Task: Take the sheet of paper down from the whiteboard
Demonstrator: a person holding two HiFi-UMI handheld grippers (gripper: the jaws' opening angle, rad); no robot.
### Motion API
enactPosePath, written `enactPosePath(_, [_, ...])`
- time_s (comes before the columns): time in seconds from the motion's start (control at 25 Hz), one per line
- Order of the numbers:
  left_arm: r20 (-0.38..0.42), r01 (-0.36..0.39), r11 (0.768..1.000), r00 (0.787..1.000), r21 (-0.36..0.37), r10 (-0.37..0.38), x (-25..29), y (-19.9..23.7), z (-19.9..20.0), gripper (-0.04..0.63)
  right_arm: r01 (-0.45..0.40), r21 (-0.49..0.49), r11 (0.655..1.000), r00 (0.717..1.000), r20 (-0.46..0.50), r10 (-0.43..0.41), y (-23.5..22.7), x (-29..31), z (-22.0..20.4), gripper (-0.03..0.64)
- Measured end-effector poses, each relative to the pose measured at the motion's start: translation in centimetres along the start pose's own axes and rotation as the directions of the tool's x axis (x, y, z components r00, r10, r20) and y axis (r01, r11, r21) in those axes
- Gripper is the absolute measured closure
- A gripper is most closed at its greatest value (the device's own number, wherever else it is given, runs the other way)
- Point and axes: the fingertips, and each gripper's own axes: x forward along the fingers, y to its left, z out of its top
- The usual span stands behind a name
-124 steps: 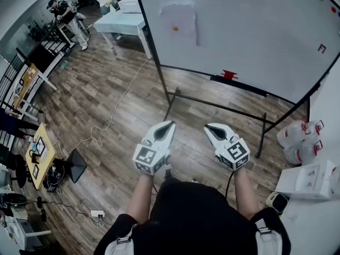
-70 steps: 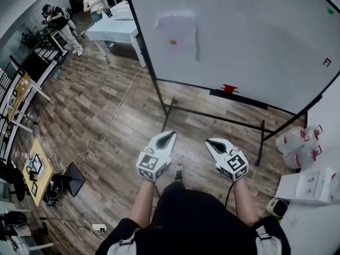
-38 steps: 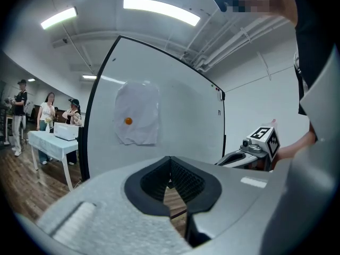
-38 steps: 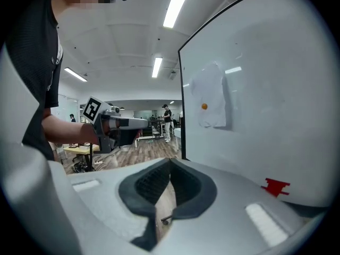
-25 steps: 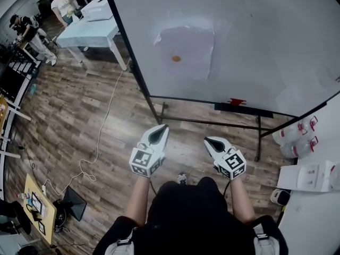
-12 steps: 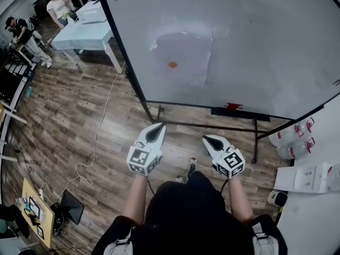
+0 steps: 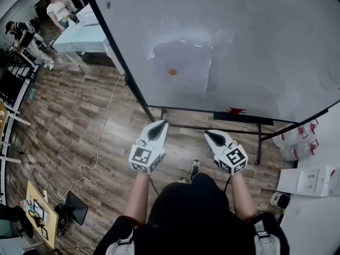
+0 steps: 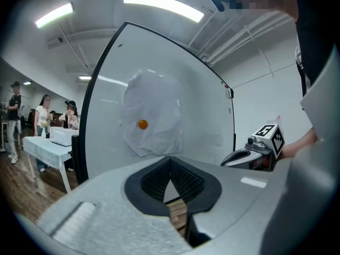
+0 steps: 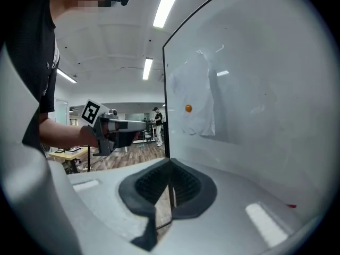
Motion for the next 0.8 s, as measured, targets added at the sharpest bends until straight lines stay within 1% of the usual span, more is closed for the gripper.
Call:
enactPosePath(0.2, [0.003,-0.020,1.000,1.000,0.008,0.020,2.0,0.7,0.8,0.586,-0.020,-0.021,1.000,1.000,0.019,0.020,-1.9,1.1,1.7,0.614])
enactPosePath(0.32, [0.006,-0.044,0.999,0.999,0.012,0.044,3.3,1.2,1.2,0.586,-0.038,-0.033,0.999,0.999,0.032,0.039,-3.3,1.8,2.7,0.614])
enactPosePath(0.52, [0.013,-0.088,0.995,0.996,0.037,0.088,5.5,1.6,2.5,0.586,-0.054,-0.049,0.997,0.996,0.063,0.057,-5.5,2.5,4.4,0.614])
enactPosePath(0.64, [0.020,-0.137,0.989,0.991,0.059,0.136,7.0,2.4,3.4,0.586,-0.071,-0.060,0.996,0.994,0.084,0.076,-6.7,3.3,5.6,0.614])
enactPosePath(0.8, [0.038,-0.207,0.976,0.978,0.065,0.205,8.8,3.5,4.4,0.586,-0.113,-0.063,0.992,0.990,0.074,0.118,-8.2,4.0,7.1,0.613])
